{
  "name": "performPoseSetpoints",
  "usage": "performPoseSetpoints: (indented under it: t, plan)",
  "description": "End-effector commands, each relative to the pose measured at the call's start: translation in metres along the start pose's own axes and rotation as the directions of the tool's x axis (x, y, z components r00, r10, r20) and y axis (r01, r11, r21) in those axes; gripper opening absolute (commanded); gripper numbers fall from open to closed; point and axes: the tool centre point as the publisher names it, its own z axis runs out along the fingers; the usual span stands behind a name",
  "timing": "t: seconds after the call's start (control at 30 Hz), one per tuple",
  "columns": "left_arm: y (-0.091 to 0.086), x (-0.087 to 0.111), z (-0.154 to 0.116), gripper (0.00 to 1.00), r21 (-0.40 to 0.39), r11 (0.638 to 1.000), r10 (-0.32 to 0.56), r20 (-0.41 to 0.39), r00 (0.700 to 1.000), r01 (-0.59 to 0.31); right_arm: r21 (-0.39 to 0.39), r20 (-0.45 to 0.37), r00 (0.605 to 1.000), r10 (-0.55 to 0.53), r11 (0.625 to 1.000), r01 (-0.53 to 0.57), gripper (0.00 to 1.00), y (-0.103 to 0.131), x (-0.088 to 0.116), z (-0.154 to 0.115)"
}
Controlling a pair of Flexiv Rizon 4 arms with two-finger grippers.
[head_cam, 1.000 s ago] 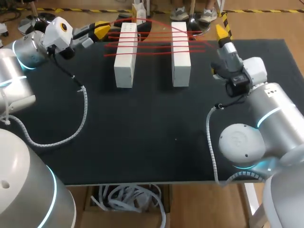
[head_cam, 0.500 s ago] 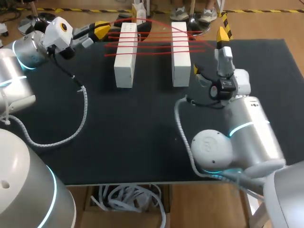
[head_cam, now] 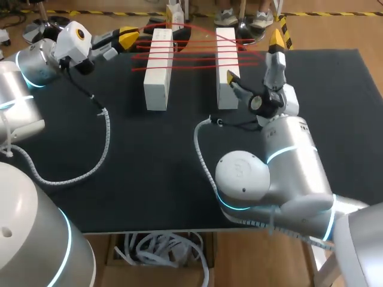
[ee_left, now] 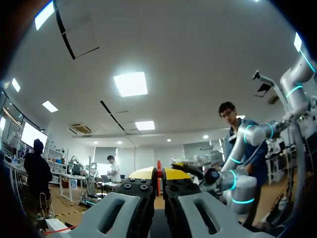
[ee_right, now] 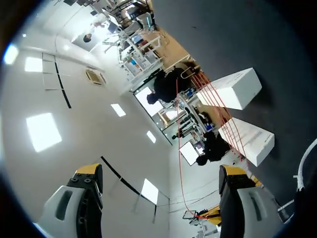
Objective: Grab the tape and strap the tape.
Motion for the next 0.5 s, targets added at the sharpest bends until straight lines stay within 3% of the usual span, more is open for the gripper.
performPoseSetpoints:
  t: [0.03, 0.37, 0.5]
  plan:
    - [0.001, 0.000, 0.000, 0.00, 0.001, 1.000, 0.002, -0.001, 1.000, -0.002, -0.282, 0.161, 0.986, -0.043, 0.955, 0.088, 1.00, -0.005, 0.018, -0.002]
    - [0.001, 0.000, 0.000, 0.00, 0.001, 1.000, 0.002, -0.001, 1.000, -0.002, -0.315, 0.182, 0.981, -0.066, 0.941, 0.122, 1.00, 0.002, 0.017, 0.004]
    - [0.001, 0.000, 0.000, 0.00, 0.001, 1.000, 0.002, -0.001, 1.000, -0.002, -0.280, 0.154, 0.976, -0.151, 0.941, 0.190, 1.00, 0.011, 0.012, 0.008]
